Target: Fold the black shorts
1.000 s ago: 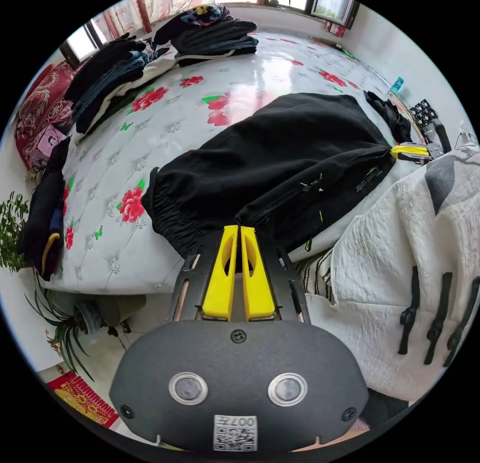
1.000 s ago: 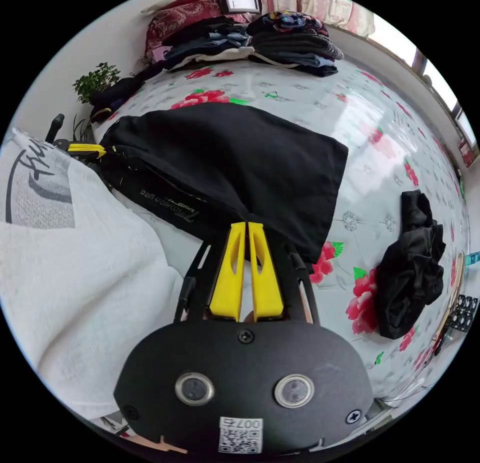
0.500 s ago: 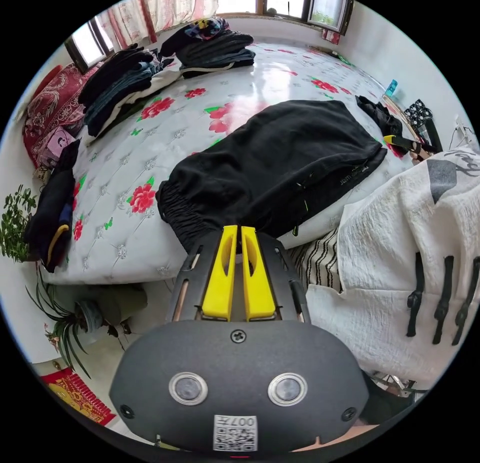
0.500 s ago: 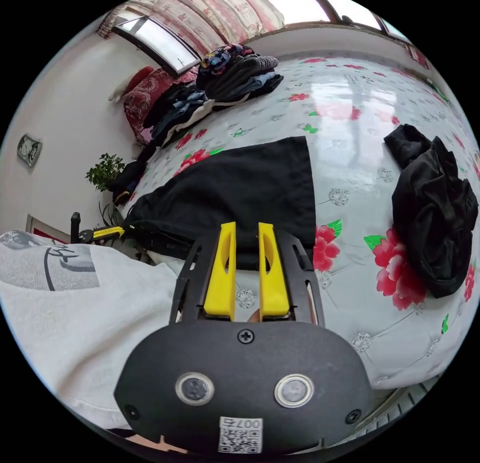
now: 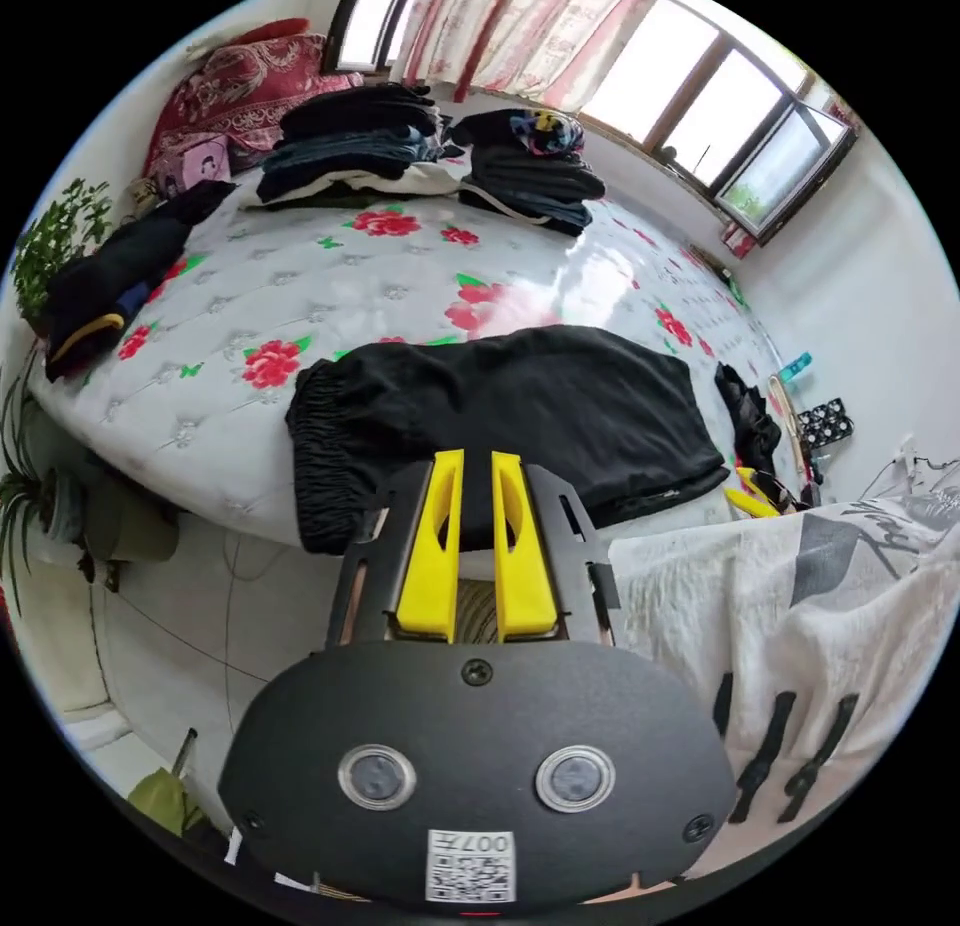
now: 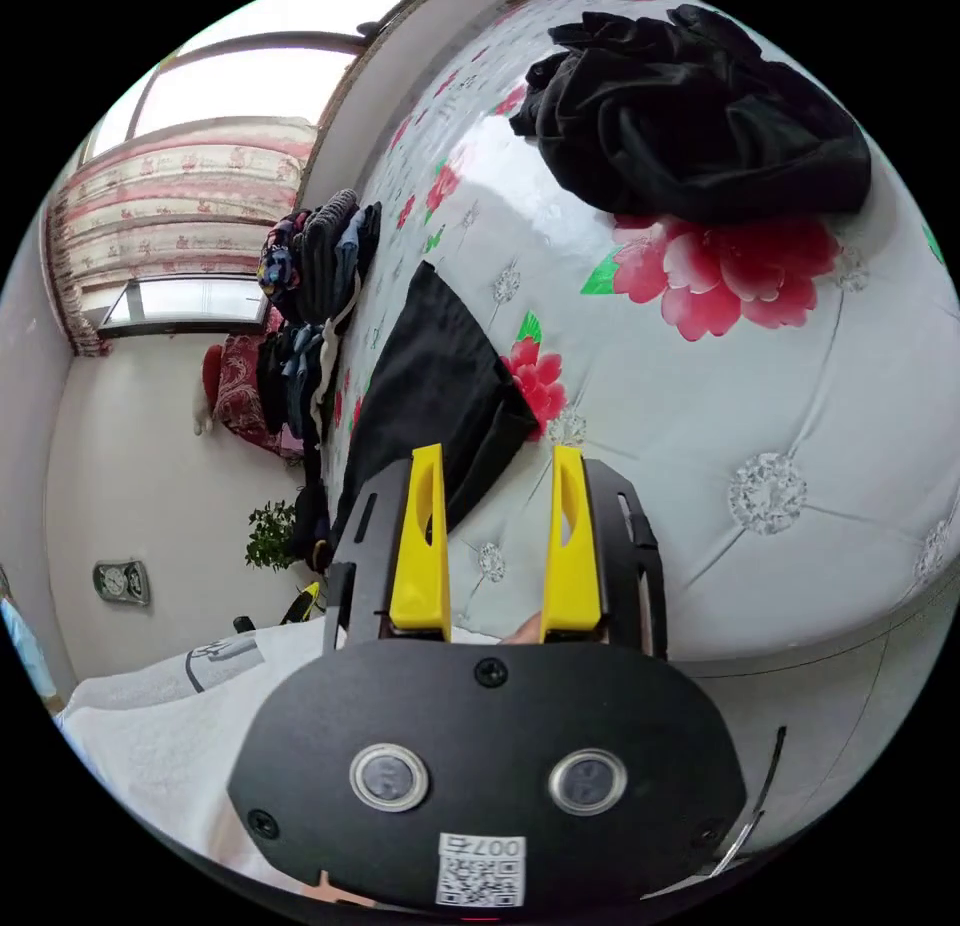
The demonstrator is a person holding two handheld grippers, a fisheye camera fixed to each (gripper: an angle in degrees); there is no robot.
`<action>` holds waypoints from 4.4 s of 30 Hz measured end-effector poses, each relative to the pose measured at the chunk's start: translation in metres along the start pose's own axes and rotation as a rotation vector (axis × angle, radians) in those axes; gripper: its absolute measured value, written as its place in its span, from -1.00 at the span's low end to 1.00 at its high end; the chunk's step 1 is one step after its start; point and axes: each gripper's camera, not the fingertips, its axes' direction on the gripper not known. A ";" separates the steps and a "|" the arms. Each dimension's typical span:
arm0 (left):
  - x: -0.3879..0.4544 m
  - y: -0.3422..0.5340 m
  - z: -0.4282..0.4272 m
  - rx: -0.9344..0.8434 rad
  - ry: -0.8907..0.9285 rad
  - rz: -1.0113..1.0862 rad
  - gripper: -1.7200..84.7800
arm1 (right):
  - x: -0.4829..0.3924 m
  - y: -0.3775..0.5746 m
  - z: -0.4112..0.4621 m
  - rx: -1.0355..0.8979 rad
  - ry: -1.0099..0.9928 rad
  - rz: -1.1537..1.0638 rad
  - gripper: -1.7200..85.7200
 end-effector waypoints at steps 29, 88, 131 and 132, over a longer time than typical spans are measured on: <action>-0.189 0.008 -0.110 0.092 0.176 -0.492 -0.74 | -0.401 0.249 0.315 -0.857 -0.210 -1.314 -0.94; -0.185 -0.191 -0.096 -0.415 0.516 -0.198 -0.88 | -0.141 0.129 0.408 -0.653 -0.056 -0.238 -0.89; -0.083 -0.537 0.070 -0.060 0.214 0.238 -0.75 | -0.315 -0.238 0.372 0.016 0.186 -0.614 -0.86; -0.080 -0.517 0.075 -0.088 0.191 0.249 -0.75 | -0.272 -0.211 0.368 -0.020 0.287 -0.576 -0.86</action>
